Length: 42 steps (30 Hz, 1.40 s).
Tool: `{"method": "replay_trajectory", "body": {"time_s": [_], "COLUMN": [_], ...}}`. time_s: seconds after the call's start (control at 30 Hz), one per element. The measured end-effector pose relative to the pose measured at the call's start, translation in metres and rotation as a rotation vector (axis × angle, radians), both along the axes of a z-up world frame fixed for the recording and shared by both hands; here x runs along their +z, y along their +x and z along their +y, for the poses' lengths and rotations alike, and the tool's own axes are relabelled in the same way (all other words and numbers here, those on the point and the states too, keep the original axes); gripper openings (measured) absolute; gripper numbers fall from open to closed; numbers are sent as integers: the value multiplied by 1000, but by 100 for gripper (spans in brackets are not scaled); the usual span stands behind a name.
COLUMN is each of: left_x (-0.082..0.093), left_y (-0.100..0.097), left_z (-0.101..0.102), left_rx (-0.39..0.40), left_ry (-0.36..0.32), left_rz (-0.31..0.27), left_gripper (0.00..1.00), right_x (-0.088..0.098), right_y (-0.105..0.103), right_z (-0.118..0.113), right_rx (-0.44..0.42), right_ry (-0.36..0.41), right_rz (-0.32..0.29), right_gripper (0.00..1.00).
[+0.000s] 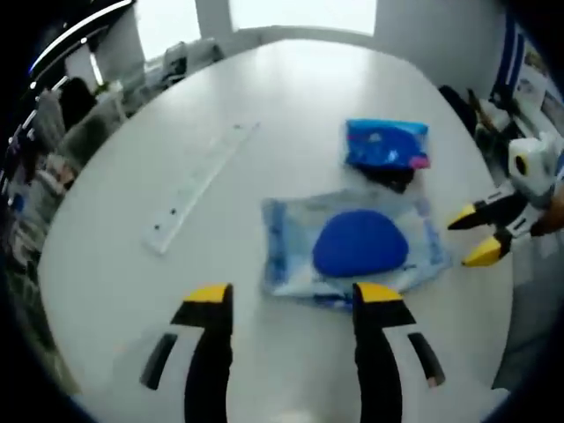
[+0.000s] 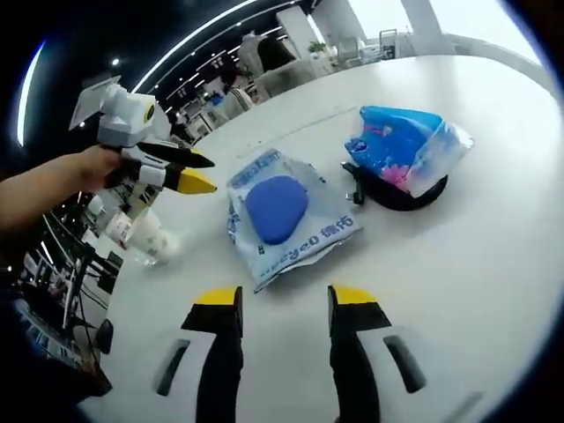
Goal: Arrange the tabletop items into an orderly group along one side of the table until the central work area is clear of visible clutter.
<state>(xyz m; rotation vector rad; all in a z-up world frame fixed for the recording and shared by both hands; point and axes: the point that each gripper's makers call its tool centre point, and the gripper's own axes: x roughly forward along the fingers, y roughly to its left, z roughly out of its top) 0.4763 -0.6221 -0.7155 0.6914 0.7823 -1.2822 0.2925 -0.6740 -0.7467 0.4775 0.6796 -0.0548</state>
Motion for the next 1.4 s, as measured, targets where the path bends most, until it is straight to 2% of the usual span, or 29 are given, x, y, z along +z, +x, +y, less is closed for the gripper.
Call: {"method": "replay_trajectory", "body": {"time_s": [0.1,0.23,0.43,0.73,0.83,0.93,1.0,1.07,1.1,1.4], "left_x": [-9,-20,-30,-40,-46,-47,-47,-45,-44,-36], "left_y": [6,11,15,12,6,4,4,9,7,-1], "left_z": [0,-1,-2,-9,-10,-12,-12,-12,-12,-7], "left_rx": [-3,12,11,17,-9,-32,-33,-14,-9,-39], "left_ry": [34,48,59,39,41,47,49,54,55,100], "left_rz": [-5,20,28,86,104,95,91,64,76,63], "left_gripper": [47,42,37,24,19,17,13,5,4,1], "right_x": [-1,-2,-6,-13,-17,-15,-15,-14,-13,-3], "right_y": [2,4,7,13,16,21,23,23,23,22], "right_z": [-1,-2,-2,2,3,6,9,8,8,10], "right_rx": [-5,-18,-24,-64,-73,-22,-19,-26,-35,-14], "right_ry": [10,26,28,91,115,74,67,75,89,74], "right_rz": [0,2,2,5,12,-8,-5,-3,-8,-21], "right_gripper": [35,32,26,21,17,8,5,3,2,0]}}
